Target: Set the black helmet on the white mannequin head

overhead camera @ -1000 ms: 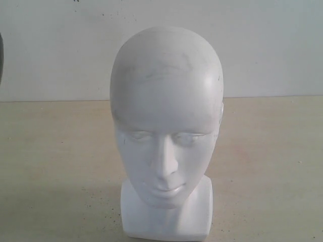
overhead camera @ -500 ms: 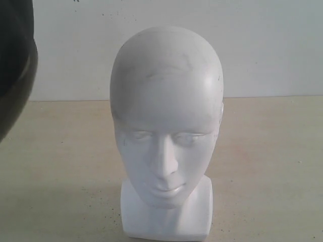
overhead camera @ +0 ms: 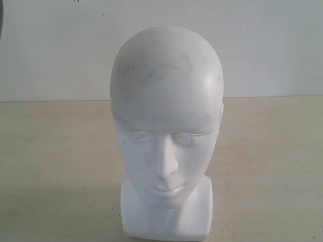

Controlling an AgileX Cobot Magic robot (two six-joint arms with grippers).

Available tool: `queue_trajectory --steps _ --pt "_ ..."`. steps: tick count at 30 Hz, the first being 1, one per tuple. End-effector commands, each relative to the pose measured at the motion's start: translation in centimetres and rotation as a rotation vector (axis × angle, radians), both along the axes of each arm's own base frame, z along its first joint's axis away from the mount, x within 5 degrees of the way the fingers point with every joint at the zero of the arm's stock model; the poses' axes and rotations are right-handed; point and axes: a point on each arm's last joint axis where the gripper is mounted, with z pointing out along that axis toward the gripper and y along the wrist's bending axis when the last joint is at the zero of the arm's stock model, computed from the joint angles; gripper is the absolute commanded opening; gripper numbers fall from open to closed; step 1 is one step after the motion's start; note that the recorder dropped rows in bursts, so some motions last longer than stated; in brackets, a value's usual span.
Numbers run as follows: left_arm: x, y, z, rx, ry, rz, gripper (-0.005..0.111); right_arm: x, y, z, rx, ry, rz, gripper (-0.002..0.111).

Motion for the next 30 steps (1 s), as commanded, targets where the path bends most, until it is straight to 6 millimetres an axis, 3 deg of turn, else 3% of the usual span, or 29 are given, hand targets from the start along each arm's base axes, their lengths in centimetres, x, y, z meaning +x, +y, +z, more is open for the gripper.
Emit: queue_trajectory --steps 1,12,17,30 --pt "-0.3 0.2 0.5 0.022 -0.035 0.026 0.004 0.0 -0.1 0.1 -0.012 -0.010 -0.007 0.000" --pt "0.1 0.0 0.3 0.056 -0.015 0.031 0.004 0.0 -0.1 0.1 -0.012 -0.010 -0.007 0.000" --pt "0.1 0.8 0.5 -0.036 -0.005 0.076 0.004 0.0 -0.1 0.1 -0.012 -0.010 -0.007 0.000" --pt "-1.2 -1.0 3.0 -0.252 -0.267 -0.283 0.004 0.0 -0.1 0.1 -0.012 -0.010 -0.007 0.000"
